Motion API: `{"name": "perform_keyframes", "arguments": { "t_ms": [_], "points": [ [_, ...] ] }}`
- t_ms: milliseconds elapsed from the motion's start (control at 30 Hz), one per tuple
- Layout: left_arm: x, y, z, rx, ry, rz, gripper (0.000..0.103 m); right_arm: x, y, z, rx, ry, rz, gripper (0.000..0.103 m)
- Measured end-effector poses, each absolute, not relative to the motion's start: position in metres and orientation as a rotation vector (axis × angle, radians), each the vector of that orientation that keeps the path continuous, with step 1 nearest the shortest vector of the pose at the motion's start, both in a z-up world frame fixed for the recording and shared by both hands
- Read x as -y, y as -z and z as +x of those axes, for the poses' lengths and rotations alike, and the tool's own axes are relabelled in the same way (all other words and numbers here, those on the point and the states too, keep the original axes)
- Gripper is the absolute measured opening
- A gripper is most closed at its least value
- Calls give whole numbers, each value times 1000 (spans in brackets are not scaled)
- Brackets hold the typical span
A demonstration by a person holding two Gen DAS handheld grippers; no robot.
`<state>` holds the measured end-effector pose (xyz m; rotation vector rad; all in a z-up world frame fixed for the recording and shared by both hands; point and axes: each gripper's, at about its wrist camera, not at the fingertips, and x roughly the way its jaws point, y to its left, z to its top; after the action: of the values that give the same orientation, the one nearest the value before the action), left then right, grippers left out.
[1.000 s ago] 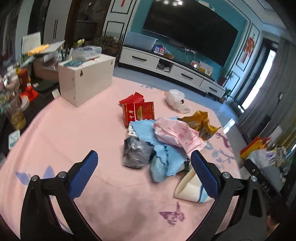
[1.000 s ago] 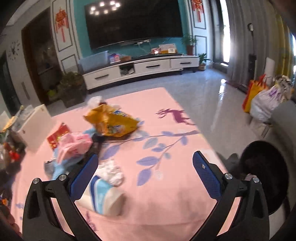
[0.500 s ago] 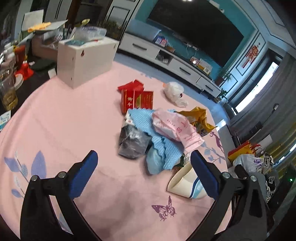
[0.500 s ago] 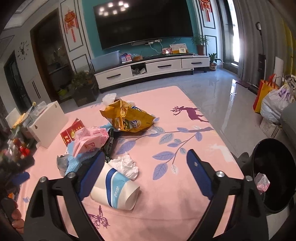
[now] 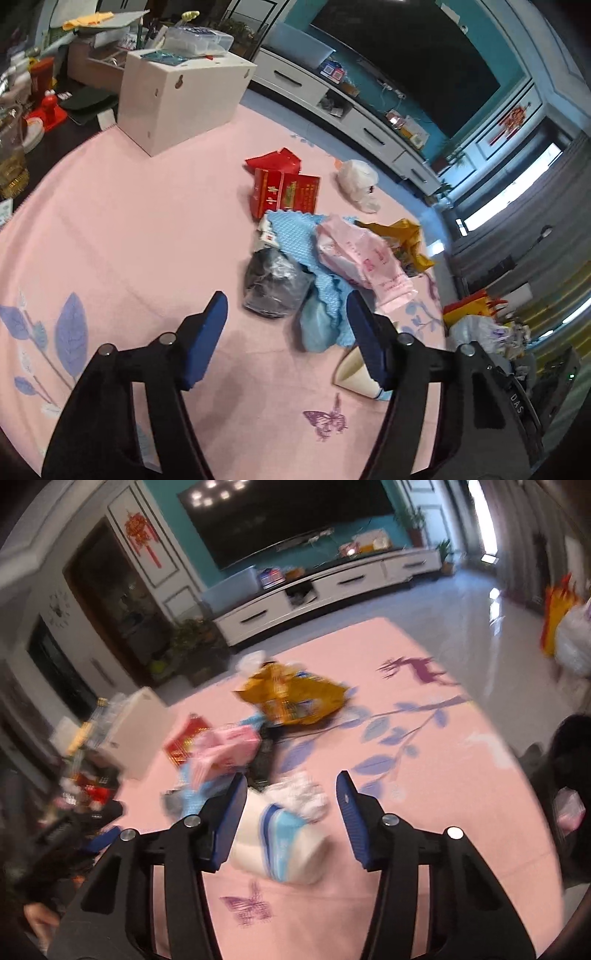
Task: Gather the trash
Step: 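Grasp the black plastic bag with the left tool while the right tool grasps a pink bag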
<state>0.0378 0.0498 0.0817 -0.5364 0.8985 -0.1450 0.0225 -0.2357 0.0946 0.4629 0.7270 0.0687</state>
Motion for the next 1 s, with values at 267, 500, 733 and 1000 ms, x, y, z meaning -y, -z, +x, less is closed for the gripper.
{"name": "perform_keyframes", "arguments": {
  "t_ms": [267,500,733,1000],
  "points": [
    [-46,-68,54,-934,109,-480,65,218,-103,36,-773,-163,500,52],
    [-48,-57,74,-948,102,-445,65,186,-105,89,-877,-227,501,79],
    [-41,-44,83,-969,174,-442,71,151,-88,149,-947,-198,408,80],
    [-32,-25,95,-1011,258,-473,76,133,-64,171,-1022,-154,275,39]
  ]
}}
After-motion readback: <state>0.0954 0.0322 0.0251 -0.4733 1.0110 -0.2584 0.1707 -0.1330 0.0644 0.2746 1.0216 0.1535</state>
